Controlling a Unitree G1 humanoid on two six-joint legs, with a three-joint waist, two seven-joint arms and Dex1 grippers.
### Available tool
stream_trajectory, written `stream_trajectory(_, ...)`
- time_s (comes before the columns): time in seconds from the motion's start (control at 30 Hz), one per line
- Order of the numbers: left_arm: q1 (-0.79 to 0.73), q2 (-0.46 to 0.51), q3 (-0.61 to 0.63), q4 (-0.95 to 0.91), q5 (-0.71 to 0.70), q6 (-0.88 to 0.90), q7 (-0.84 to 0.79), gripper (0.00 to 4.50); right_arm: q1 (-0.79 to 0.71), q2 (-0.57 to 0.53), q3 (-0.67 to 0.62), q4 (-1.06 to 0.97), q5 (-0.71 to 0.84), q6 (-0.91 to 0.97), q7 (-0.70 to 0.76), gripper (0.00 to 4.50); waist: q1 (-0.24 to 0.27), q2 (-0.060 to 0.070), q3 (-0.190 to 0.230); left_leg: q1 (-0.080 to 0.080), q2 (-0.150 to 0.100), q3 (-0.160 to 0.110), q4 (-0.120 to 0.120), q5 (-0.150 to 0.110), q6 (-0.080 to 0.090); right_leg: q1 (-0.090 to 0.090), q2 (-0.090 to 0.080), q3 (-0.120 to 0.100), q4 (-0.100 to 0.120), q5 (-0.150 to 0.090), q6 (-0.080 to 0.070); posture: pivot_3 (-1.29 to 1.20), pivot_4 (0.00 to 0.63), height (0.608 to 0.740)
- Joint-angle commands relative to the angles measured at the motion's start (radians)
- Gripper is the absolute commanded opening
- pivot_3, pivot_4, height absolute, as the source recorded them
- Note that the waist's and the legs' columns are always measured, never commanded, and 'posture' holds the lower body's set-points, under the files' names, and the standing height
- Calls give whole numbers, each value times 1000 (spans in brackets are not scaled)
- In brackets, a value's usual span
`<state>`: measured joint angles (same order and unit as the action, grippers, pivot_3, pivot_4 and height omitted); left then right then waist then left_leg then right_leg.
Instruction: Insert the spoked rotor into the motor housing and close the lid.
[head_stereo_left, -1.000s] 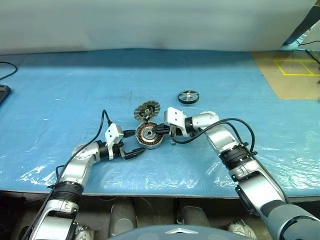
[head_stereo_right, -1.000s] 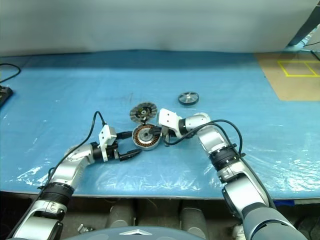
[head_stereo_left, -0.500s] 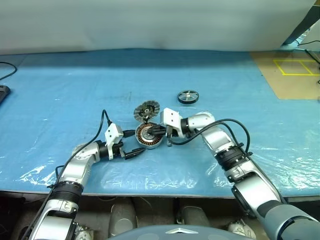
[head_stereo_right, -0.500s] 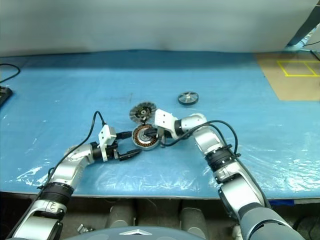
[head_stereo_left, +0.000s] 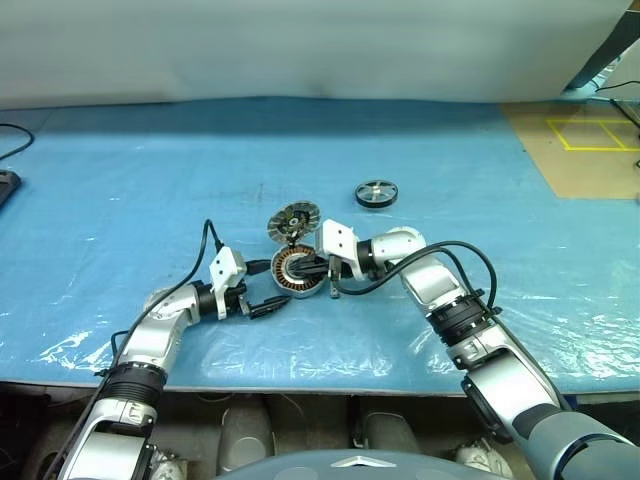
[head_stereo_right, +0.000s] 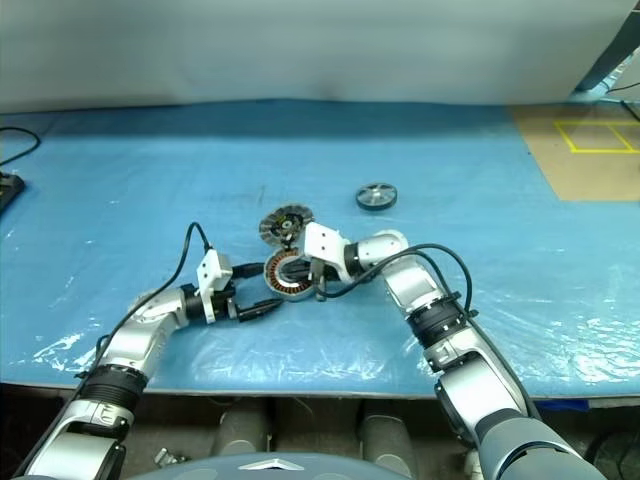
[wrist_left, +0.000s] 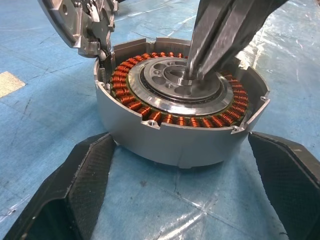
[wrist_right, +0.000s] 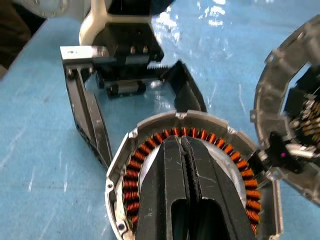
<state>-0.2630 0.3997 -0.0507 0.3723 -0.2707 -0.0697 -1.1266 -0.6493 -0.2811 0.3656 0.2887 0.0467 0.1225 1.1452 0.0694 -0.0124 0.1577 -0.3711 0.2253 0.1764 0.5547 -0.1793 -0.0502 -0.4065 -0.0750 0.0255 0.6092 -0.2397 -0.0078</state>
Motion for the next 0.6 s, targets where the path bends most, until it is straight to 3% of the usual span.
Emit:
stream_trajectory(0.03,32,32,19,-2,-13,11,-11,4500,-11,0,-32,-40,41,15,0,19,-3,0,0,0,0,0,0,0,0,0,0,0,0,0,0,0,150,740)
stream_trajectory(0.6,72,57,25,-27,-33,21,-3,4500,-28,31,-1,143,-26,-54,-53,19,-9,0,0,0,0,0,-2,0,0,-1,1,0,-1,0,0,0,150,740)
